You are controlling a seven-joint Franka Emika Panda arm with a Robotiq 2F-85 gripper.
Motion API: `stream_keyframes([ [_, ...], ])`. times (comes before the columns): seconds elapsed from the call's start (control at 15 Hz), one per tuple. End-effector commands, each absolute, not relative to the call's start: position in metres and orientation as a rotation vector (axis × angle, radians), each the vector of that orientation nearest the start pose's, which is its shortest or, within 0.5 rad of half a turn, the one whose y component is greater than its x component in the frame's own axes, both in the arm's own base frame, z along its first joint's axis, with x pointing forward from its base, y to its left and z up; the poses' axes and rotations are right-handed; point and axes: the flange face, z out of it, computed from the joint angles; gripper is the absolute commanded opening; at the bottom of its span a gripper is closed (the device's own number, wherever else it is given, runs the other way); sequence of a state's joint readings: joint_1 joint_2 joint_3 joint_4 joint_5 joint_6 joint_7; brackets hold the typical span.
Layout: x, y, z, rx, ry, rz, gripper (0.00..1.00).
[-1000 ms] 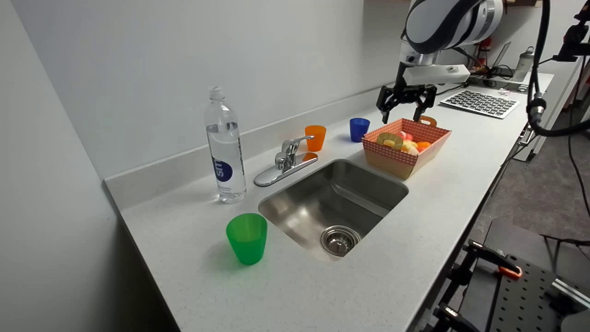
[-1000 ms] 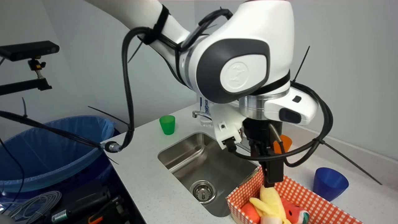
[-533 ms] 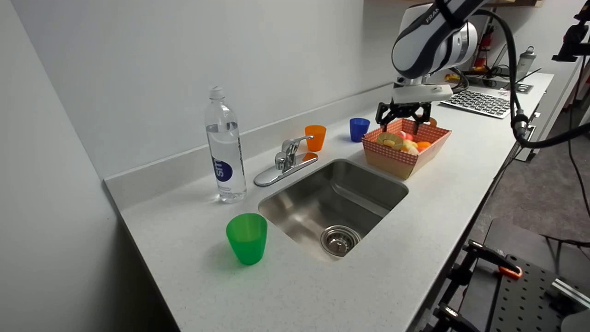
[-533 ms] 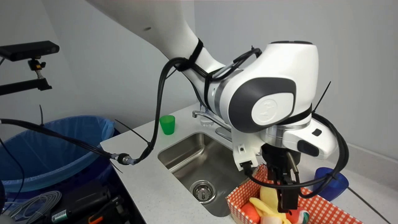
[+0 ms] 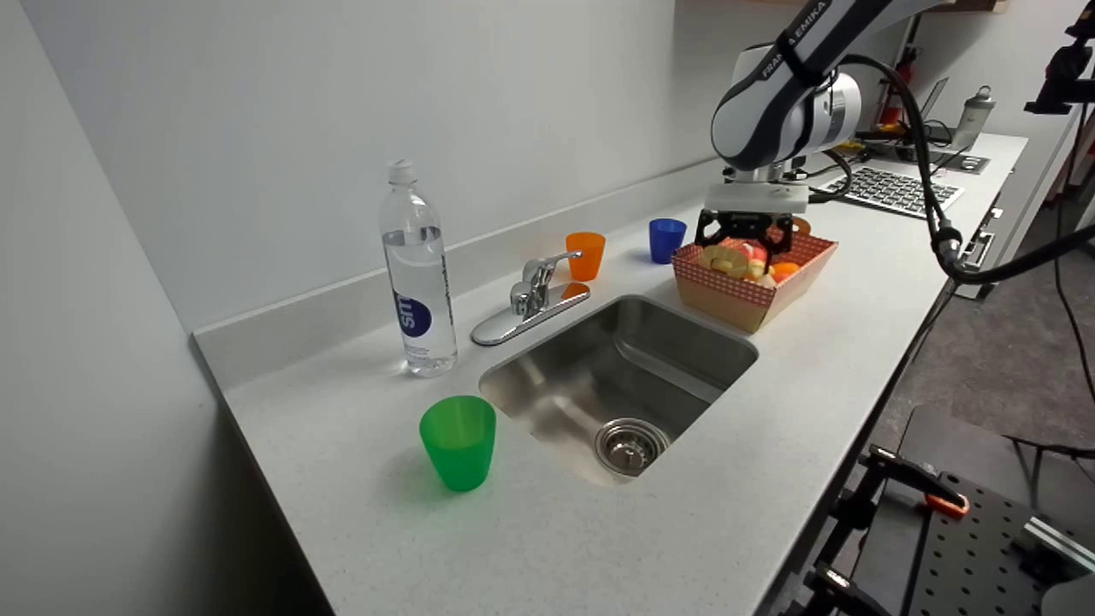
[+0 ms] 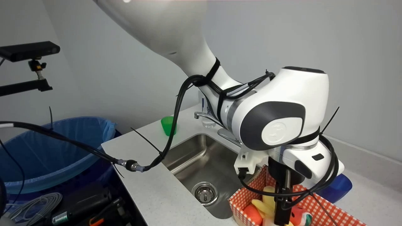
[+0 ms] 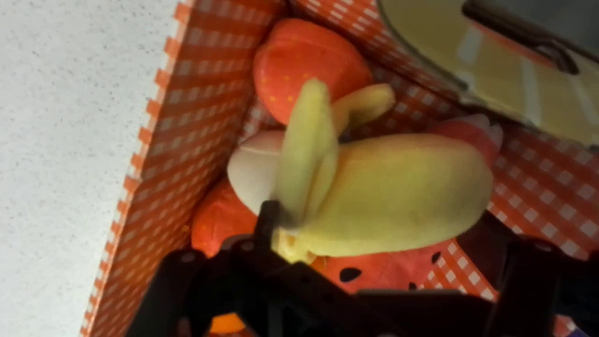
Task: Pick the stuffed banana and put it on the counter
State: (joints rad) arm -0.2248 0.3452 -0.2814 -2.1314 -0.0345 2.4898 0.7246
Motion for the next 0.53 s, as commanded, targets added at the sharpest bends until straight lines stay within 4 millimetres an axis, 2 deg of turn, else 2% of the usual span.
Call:
stream_keyframes([
  [0.0,0.515,-0.278,0.252,-2.643,1.855,-0.022,0.65],
  [0.27,0.519,-0.280,0.276,-2.680,1.746,-0.032,0.36],
  [0.47,0.523,-0.276,0.308,-2.762,1.564,-0.059,0.13],
])
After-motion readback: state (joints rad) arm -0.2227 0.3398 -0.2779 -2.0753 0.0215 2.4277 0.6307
